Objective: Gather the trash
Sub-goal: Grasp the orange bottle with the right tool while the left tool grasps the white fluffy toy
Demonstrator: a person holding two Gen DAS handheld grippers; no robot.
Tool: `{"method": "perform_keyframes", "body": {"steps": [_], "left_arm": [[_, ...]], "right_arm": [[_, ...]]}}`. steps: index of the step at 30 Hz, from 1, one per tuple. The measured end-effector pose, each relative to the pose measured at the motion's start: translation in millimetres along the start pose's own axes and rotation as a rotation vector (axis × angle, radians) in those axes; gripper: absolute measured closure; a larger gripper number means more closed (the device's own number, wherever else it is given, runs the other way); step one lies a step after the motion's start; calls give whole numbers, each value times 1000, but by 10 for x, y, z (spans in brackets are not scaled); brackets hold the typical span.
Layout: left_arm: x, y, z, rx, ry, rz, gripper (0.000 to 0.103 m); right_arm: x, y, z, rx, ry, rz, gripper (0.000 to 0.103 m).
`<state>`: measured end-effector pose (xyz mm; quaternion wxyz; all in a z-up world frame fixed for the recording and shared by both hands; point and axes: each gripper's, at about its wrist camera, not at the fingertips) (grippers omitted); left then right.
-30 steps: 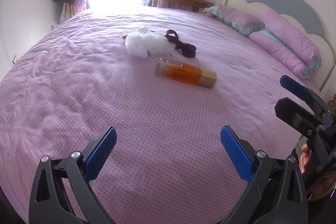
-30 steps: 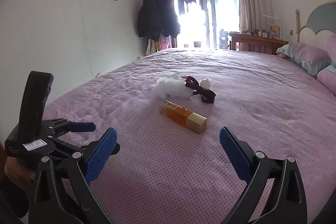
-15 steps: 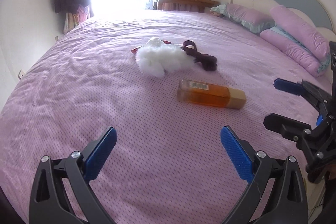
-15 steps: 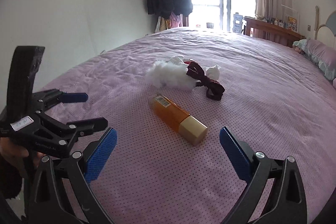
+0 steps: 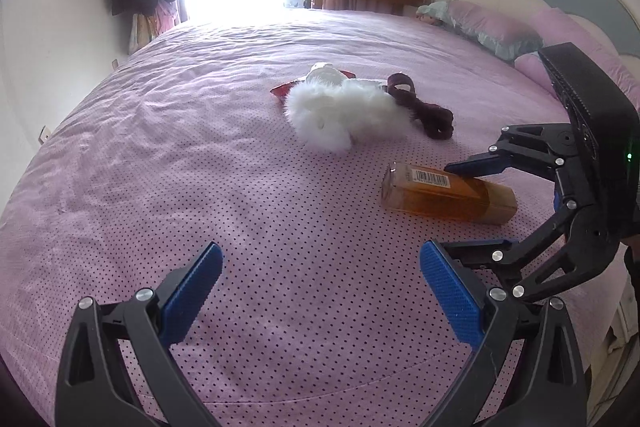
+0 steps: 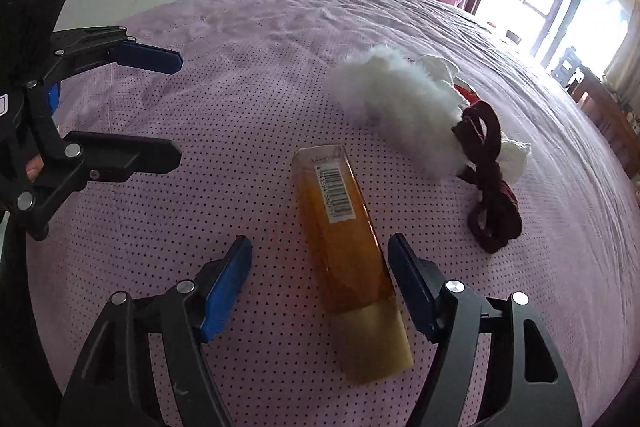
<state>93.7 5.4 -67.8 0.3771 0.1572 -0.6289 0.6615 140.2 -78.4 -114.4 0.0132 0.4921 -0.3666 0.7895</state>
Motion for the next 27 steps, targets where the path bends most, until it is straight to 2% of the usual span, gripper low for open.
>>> {"method": "perform_keyframes", "body": {"steps": [1, 2, 6, 10, 15, 19, 24, 27], "left_arm": [[-11, -7, -6, 0, 2, -1, 4], [-22, -15, -11, -1, 3, -4, 4], [-68, -44, -19, -5, -2, -8, 4], [-103, -68, -16, 2, 3, -8, 4], [-199, -166, 19, 3, 21, 4, 4], [-378, -370, -8, -4, 9, 2, 4], [-667, -683, -183, 32, -18, 1, 4], [-817, -837, -262, 67, 4, -8, 4]], "right_arm": [[-9, -22, 35, -10, -31, -4, 37], [-23, -40, 71, -29, -64, -5, 45], [-60, -64, 202, -100, -108, -27, 66], [4, 23, 274, -176, -123, -14, 70], [208, 163, 322, -280, -59, 32, 71], [404, 284, 395, -331, -56, 87, 71], [531, 329, 479, -357, -54, 116, 71], [560, 368, 575, -385, -47, 121, 72]]}}
Point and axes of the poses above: each gripper's, at about its wrist camera, not at the fingertips, and x roughly against the way its jaws point, z to its right, y to its underside, and after that the axes turned 10 degrees about y, right-handed
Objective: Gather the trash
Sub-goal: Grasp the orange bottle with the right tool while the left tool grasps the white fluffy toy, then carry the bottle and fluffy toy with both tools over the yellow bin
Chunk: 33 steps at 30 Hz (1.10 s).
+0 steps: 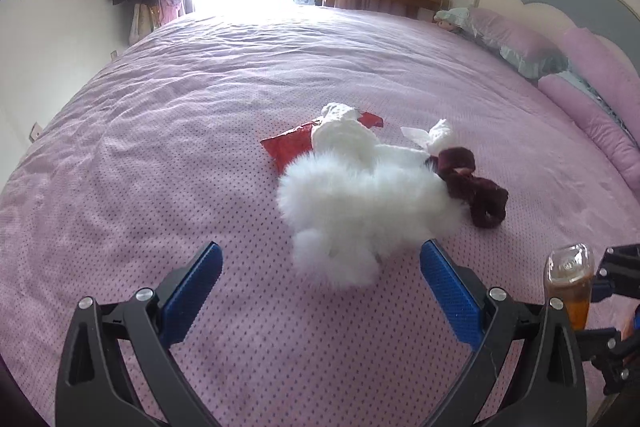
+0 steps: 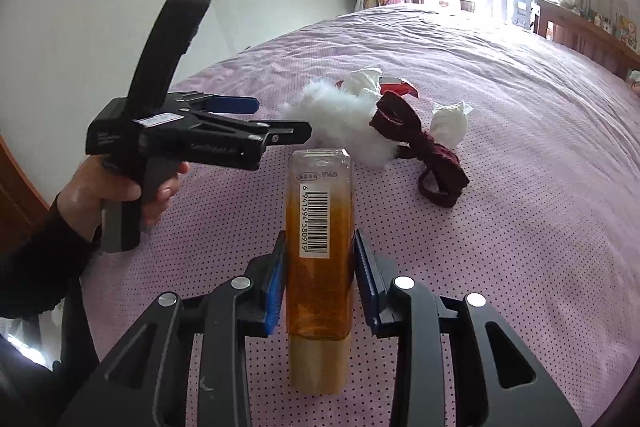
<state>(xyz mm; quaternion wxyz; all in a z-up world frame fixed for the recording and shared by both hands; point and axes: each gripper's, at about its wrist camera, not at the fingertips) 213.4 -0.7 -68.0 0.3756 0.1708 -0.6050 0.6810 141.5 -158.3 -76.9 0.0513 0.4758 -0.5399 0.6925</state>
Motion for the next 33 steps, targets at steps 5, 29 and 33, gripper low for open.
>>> {"method": "perform_keyframes", "body": {"steps": [5, 29, 33], "left_arm": [[-161, -134, 40, -46, -10, 2, 9], [548, 299, 69, 15, 228, 52, 92], [830, 421, 228, -6, 263, 92, 92]], "right_arm": [[-46, 4, 42, -16, -10, -6, 72], [220, 127, -105, -58, 1, 42, 72], [384, 207, -114, -81, 7, 59, 72]]}}
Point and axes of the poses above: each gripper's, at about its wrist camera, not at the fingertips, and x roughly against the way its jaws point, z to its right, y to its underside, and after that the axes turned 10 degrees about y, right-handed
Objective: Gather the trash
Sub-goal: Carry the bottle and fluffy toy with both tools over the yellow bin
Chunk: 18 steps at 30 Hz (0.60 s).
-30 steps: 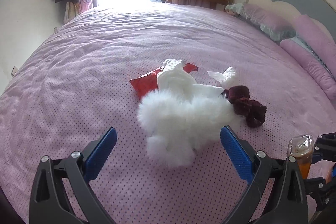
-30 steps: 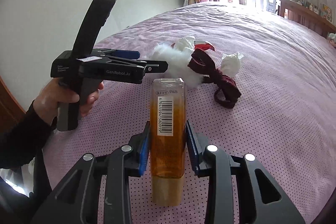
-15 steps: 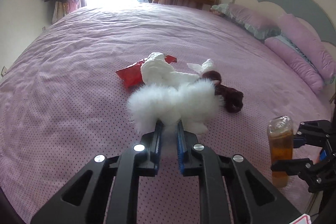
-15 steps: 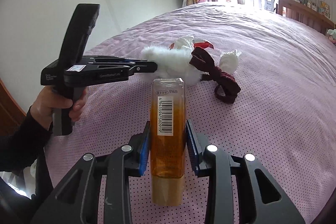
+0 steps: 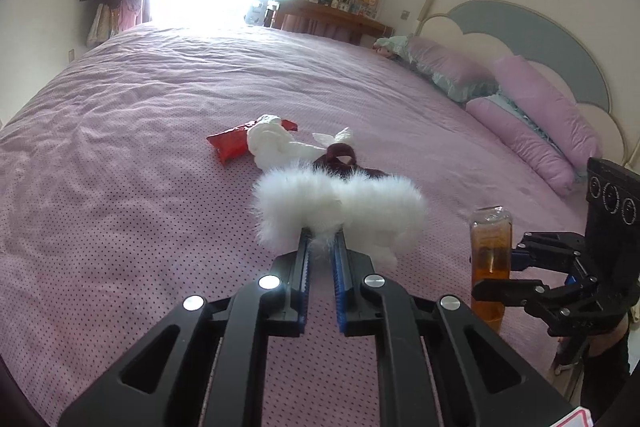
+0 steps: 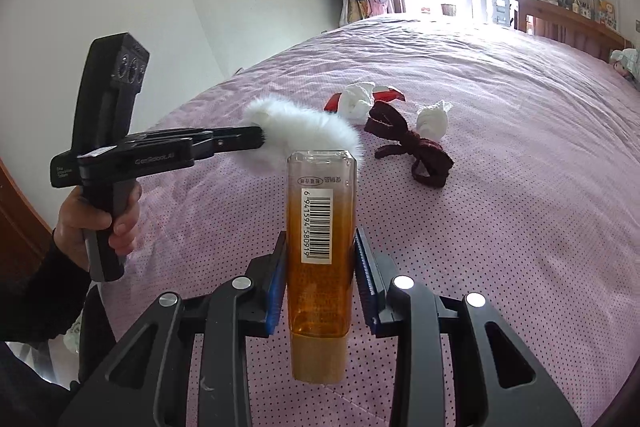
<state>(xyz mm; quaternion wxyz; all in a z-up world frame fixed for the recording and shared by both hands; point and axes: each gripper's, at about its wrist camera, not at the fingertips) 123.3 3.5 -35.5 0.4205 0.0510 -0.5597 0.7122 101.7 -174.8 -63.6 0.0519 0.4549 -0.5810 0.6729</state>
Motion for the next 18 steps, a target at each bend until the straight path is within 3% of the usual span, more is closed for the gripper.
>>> {"method": "perform_keyframes", "body": {"steps": [8, 18], "left_arm": [[276, 214, 658, -106, 90, 11, 92], [105, 526, 1455, -175, 246, -57, 92]], "right_arm": [[571, 261, -65, -24, 50, 60, 72], [1473, 888, -30, -102, 207, 119, 72]]}}
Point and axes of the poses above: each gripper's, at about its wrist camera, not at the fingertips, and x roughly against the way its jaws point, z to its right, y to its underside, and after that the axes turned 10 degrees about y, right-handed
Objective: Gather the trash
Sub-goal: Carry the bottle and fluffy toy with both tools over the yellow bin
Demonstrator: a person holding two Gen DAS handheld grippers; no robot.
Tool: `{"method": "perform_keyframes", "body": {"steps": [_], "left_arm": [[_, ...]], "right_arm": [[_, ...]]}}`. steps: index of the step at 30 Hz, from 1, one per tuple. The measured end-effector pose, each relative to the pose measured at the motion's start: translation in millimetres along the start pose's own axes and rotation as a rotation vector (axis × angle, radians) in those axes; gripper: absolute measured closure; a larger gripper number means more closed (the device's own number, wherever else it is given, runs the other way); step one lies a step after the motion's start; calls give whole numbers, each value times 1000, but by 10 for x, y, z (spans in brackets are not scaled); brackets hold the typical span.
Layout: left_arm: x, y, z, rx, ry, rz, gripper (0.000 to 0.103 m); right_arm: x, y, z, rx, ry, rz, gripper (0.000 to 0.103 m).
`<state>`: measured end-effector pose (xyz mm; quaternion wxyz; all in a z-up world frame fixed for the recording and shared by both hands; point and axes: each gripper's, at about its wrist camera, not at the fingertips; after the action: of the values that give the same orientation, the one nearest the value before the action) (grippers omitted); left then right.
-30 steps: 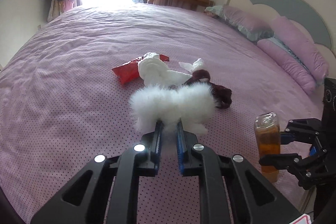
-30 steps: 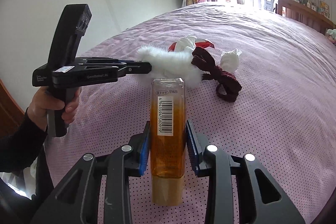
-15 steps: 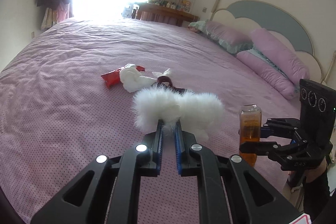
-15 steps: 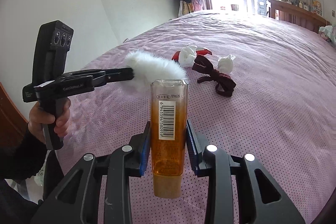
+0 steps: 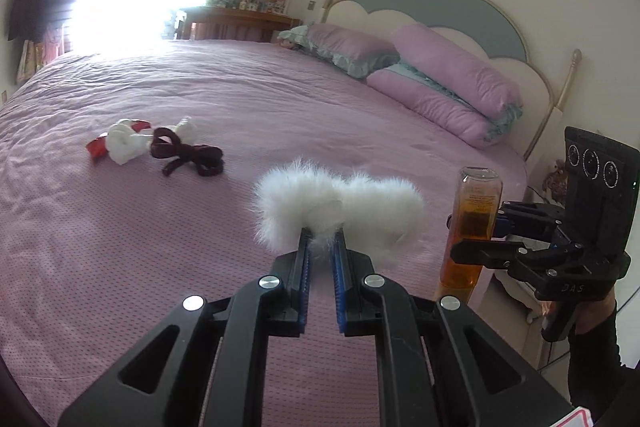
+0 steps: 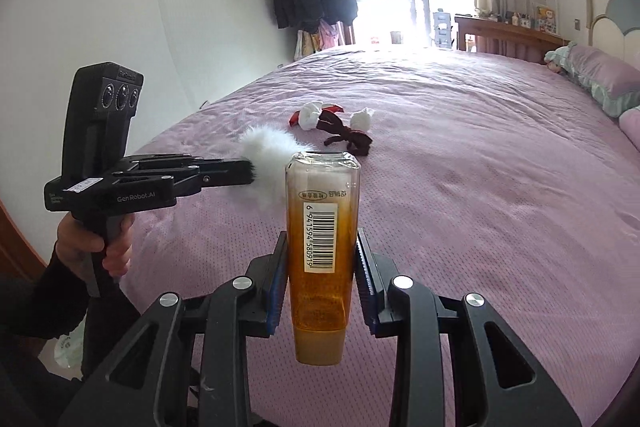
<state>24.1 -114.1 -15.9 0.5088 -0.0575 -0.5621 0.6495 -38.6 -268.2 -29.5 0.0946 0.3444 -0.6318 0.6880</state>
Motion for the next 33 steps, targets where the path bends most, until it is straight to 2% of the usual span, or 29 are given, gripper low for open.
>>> {"method": "perform_keyframes", "body": {"steps": [7, 14, 18, 22, 30, 31, 32, 33], "left_arm": [[-411, 233, 645, -61, 138, -78, 92], [-883, 636, 1224, -125, 241, -209, 92], [-1157, 903, 1457, -133, 263, -277, 92], [-1504, 1232, 1684, -145, 298, -385, 92], [-2194, 1826, 2156, -197, 339, -578, 92], [-2261, 1870, 2196, -207, 340, -594, 90], [-2333, 1925, 2248, -223, 342, -612, 83], [-2369, 1954, 2270, -236, 331, -616, 55]], "right_arm": [[619, 633, 283, -114, 146, -17, 72], [1023, 1372, 554, -268, 262, -63, 72], [1253, 1838, 651, -380, 320, -73, 72], [1428, 2292, 730, -477, 369, -91, 72], [1617, 2993, 845, -630, 433, -154, 72], [1620, 3044, 852, -639, 436, -159, 72], [1629, 3098, 857, -651, 443, -162, 72], [1634, 3154, 867, -660, 440, -166, 72]]}}
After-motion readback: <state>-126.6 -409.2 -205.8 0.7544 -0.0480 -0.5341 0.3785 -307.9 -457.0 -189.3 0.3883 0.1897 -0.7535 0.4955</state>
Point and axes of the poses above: each gripper's, at about its wrist camera, not at the fingertips, and x roughly against the way its jaws point, z to its right, y to its underside, and after that the axes turned 10 degrees about y, right-handed
